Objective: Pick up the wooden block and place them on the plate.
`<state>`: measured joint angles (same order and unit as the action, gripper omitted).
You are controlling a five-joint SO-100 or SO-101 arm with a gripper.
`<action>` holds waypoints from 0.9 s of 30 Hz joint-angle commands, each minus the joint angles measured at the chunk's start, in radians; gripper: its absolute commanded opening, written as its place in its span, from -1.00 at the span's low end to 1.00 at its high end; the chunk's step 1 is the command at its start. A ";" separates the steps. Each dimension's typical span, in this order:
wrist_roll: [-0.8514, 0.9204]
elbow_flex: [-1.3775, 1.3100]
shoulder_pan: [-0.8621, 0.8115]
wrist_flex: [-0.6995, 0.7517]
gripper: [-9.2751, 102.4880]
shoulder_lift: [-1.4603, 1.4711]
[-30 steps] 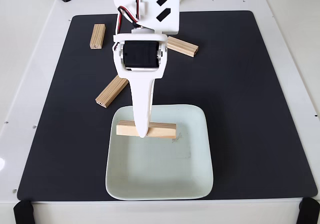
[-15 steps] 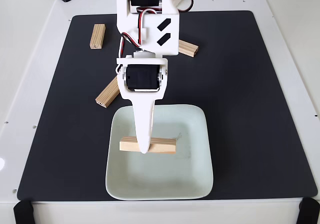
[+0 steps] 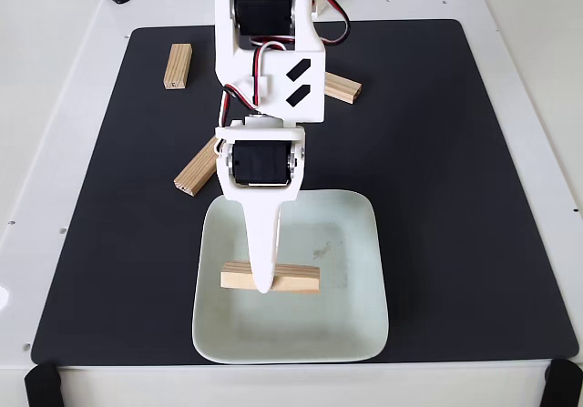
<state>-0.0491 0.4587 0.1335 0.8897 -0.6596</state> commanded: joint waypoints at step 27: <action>-0.006 -0.035 0.017 -0.006 -0.41 -0.023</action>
<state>-0.0491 0.4587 0.1503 0.8897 -0.6581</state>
